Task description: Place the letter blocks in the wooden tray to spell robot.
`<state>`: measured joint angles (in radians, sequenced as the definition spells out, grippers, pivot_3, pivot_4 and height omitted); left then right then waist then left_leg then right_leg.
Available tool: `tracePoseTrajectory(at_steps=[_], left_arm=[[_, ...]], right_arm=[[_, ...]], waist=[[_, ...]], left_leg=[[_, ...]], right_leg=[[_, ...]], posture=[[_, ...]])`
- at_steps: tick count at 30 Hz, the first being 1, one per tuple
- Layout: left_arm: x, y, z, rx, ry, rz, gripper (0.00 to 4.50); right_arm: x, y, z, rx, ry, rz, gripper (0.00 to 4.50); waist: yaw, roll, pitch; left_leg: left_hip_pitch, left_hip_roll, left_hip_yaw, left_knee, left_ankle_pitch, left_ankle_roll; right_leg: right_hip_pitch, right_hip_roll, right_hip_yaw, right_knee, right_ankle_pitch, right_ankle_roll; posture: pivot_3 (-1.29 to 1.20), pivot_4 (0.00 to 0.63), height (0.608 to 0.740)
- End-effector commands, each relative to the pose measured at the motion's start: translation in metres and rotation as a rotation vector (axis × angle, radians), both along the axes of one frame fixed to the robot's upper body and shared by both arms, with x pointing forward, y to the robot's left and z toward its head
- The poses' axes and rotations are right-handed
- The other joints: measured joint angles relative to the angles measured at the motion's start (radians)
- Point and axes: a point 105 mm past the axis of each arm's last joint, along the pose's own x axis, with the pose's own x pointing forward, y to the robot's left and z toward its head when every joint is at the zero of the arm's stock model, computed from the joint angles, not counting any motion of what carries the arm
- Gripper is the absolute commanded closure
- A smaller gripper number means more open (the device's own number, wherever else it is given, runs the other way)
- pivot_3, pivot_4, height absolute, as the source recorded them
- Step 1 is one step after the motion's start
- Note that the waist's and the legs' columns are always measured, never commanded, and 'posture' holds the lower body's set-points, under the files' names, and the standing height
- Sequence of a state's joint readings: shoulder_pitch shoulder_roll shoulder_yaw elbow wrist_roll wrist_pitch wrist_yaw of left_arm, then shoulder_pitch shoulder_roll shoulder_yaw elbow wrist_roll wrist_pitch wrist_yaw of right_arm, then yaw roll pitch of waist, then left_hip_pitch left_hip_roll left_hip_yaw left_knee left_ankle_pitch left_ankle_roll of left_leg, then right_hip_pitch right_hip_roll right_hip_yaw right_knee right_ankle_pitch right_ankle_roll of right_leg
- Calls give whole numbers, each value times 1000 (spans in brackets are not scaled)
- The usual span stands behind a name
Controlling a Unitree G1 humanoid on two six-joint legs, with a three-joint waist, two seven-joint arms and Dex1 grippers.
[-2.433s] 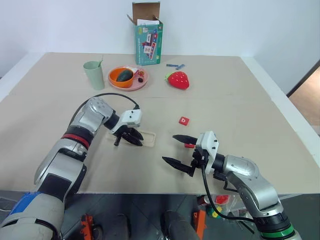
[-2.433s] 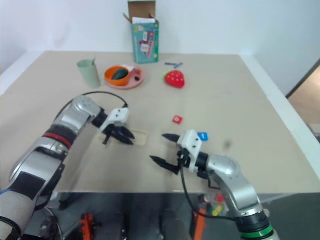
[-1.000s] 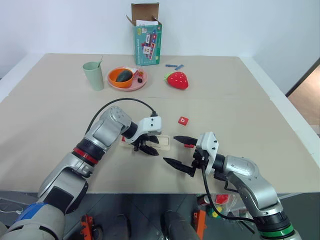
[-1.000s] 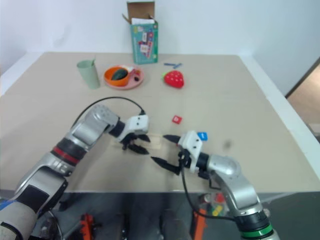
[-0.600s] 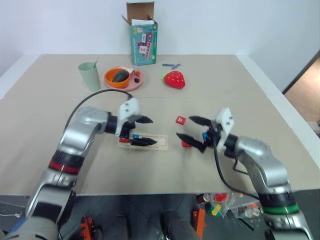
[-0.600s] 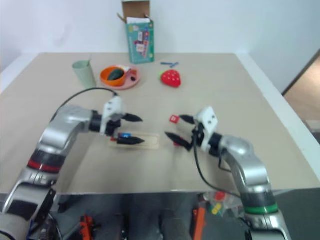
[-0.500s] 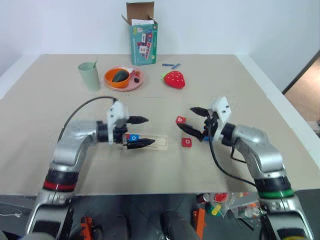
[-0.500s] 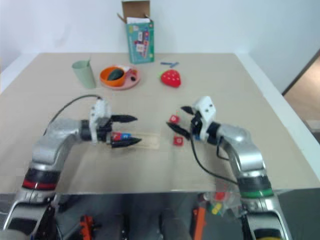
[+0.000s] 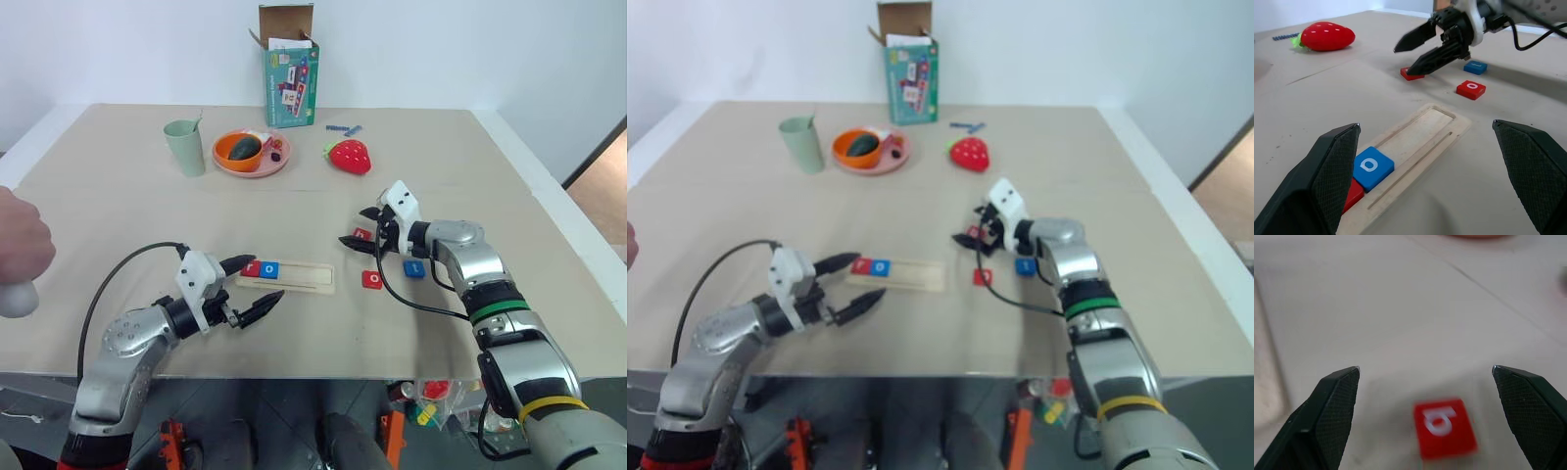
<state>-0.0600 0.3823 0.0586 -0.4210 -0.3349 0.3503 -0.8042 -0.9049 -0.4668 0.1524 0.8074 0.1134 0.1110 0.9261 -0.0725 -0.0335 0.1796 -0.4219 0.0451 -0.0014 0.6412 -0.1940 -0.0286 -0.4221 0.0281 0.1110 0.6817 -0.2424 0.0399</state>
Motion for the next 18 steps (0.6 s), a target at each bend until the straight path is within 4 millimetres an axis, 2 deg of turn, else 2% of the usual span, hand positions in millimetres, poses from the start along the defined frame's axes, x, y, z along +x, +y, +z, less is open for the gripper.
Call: tracePoseTrajectory(at_steps=[1,6,9,14,16,18], left_arm=[[-6,-3,12,15,-64,10,16],[-8,-8,12,14,-67,24,16],[-7,-8,12,11,-65,32,0],[-6,-8,12,15,-66,41,0],[-6,-7,11,11,-60,48,0],[-6,-6,11,4,-54,61,0]], right_arm=[[4,-7,10,2,-25,6,0],[6,-9,0,2,14,-12,0],[8,-6,-3,8,28,-19,761],[7,0,-5,17,54,1,2567],[8,0,-5,11,52,0,3156],[9,0,-3,13,46,-3,3287]], waist=[[-2,0,0],[-5,0,0],[-6,0,0],[-6,0,0],[-6,0,0],[-6,0,0]], left_leg=[[0,0,0,0,0,0],[1,1,0,-1,0,0],[1,1,0,-1,0,0],[2,1,0,-1,0,0],[2,1,0,-1,0,0],[2,1,0,-1,0,0]], right_leg=[[0,0,0,0,0,0],[0,2,0,0,0,-1],[0,2,0,0,1,-2],[0,2,0,0,1,-2],[0,2,0,0,1,-2],[0,2,0,0,1,-2]], posture=[[0,150,740],[0,150,740],[0,150,740],[0,150,740],[0,150,740],[0,150,740]])
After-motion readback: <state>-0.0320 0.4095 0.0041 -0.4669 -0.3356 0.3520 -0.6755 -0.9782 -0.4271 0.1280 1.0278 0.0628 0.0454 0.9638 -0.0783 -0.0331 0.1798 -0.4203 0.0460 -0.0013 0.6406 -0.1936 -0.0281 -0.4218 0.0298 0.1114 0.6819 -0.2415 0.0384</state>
